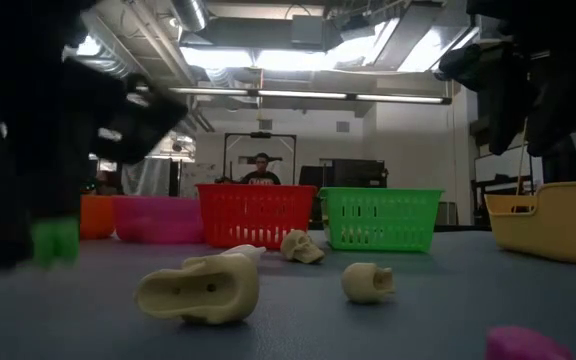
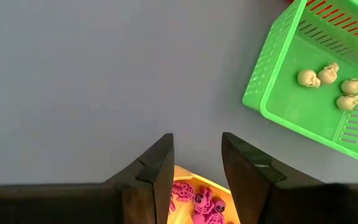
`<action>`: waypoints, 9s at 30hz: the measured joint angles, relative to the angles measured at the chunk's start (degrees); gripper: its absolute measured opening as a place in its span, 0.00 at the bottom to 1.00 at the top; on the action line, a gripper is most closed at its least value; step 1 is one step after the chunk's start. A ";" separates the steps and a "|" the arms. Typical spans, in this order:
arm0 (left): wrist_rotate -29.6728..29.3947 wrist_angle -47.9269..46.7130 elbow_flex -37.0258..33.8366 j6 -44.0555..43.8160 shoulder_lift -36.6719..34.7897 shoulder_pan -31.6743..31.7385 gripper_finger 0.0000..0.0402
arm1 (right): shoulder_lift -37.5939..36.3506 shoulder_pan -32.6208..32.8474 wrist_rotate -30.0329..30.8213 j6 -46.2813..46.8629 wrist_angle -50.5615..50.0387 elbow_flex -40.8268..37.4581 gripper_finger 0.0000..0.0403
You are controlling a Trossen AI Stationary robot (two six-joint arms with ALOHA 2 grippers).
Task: Sort Halloween decoration
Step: Put the green skeleton toy into the orange bowl, then put the yellow skull toy into the pink bowl, then put the white ghost toy into the red bin
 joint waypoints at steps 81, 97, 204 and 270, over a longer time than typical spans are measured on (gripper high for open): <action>-17.35 -61.63 -4.61 -8.55 -34.74 33.76 0.47 | -0.02 0.01 0.00 0.66 1.25 0.00 0.33; -6.80 -45.52 -4.63 2.31 -34.74 60.58 0.47 | -0.02 -0.01 0.00 0.63 1.27 0.00 0.33; 8.68 -54.92 7.93 9.04 -10.92 57.12 0.12 | -0.02 -0.01 0.02 0.63 1.65 -0.02 0.33; 0.45 -52.95 7.04 4.87 -13.74 35.79 0.34 | -0.02 0.01 0.48 4.57 2.54 -0.02 0.33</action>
